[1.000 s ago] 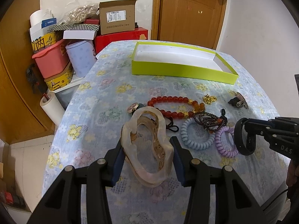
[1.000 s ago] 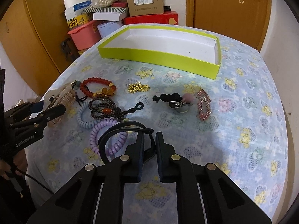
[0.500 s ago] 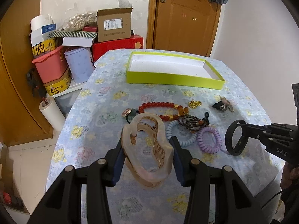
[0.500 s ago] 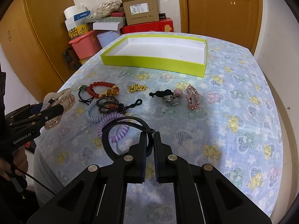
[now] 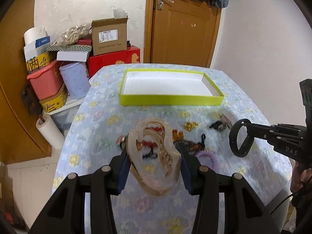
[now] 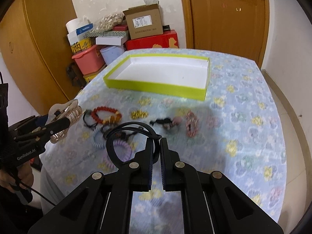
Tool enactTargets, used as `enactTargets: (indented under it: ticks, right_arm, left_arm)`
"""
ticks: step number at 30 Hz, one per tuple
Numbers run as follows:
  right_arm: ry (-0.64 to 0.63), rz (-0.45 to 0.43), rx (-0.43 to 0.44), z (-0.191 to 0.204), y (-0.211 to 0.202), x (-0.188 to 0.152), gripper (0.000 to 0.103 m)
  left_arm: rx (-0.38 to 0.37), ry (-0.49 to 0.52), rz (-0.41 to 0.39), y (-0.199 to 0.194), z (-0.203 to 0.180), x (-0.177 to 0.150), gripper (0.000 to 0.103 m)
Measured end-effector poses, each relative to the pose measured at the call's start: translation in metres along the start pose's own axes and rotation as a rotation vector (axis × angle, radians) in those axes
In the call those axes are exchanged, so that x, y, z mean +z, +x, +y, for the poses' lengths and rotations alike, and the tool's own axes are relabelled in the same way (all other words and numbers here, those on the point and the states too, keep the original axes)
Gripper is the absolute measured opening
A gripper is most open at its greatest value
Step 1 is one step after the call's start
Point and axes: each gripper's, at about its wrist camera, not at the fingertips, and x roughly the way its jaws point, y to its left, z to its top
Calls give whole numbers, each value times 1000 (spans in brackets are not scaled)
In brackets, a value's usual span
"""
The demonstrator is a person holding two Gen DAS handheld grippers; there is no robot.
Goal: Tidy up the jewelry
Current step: 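Carry the claw clip and black band into the green tray and release both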
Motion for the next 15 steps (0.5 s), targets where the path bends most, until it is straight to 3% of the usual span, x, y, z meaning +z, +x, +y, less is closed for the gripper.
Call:
enactTargets:
  ticks: [15]
  right_arm:
    - [34, -39, -74, -46, 43, 80, 7]
  left_arm:
    - [10, 26, -42, 57, 15, 79, 48]
